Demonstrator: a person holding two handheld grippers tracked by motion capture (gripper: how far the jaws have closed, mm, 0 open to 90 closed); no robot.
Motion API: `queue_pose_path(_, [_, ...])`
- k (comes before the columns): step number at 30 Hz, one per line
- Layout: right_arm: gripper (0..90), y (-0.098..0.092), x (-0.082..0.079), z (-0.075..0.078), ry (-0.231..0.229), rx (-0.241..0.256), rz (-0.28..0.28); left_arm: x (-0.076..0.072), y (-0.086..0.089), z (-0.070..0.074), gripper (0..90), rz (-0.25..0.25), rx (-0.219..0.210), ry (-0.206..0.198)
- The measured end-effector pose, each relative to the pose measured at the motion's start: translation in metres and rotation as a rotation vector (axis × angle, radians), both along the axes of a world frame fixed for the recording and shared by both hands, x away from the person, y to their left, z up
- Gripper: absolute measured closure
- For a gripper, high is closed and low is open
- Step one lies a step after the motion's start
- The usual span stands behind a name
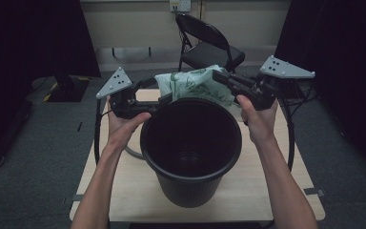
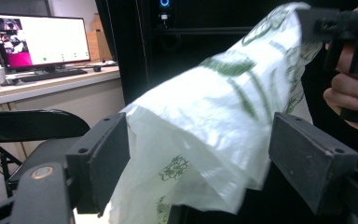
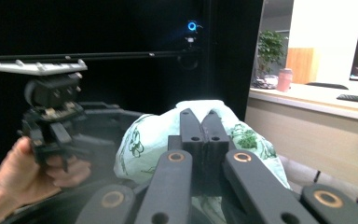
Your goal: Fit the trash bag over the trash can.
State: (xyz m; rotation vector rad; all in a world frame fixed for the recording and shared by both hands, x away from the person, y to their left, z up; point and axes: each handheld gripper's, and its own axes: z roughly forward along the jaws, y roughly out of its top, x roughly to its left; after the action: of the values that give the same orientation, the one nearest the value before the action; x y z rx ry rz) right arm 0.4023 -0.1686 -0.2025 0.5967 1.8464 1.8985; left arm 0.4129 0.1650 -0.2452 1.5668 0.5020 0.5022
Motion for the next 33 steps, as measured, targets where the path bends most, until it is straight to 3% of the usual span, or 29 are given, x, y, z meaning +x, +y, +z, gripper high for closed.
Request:
queue_pose_path(2, [90.0,0.004,-0.001,0.004,-0.005,-0.005,0.007,0.001,-0.002,0.001,20.5,-0.004,0.007,-0.005])
queue_pose_path(3, [90.0,0.006,-0.001,0.005,-0.006,-0.009,0.012,0.001,-0.002,0.002,27.1,-0.003,0.015,-0.004])
queue_pose_path(7, [90.0,0.007,-0.002,-0.001,0.002,-0.019,0.022,0.0,-0.004,0.001,75.6,-0.022,0.069,-0.022])
queue_pose_path(10, [90.0,0.004,0.001,-0.006,0.017,-0.024,0.02,-0.003,-0.003,0.002,89.7,-0.046,0.064,-0.013])
queue_pose_path(16, [85.6,-0.002,0.002,-0.01,0.025,-0.034,0.02,-0.016,0.002,0.011,90.0,-0.084,0.02,-0.043])
queue_pose_path(24, [90.0,-0.001,-0.007,0.001,0.001,-0.026,0.045,-0.045,0.001,0.034,90.0,-0.152,-0.036,-0.121])
queue_pose_path(27, [90.0,0.001,-0.011,0.003,-0.009,-0.032,0.052,-0.049,0.002,0.036,90.0,-0.159,-0.038,-0.132])
queue_pose_path(29, [90.0,0.001,-0.012,0.0,-0.01,-0.04,0.052,-0.051,0.007,0.034,82.0,-0.149,-0.059,-0.134])
queue_pose_path(32, [90.0,-0.002,-0.014,-0.008,0.003,-0.039,0.055,-0.052,0.017,0.031,51.0,-0.072,-0.08,-0.151])
queue_pose_path(33, [90.0,-0.003,-0.014,-0.01,0.009,-0.038,0.059,-0.052,0.018,0.03,43.5,-0.069,-0.083,-0.157])
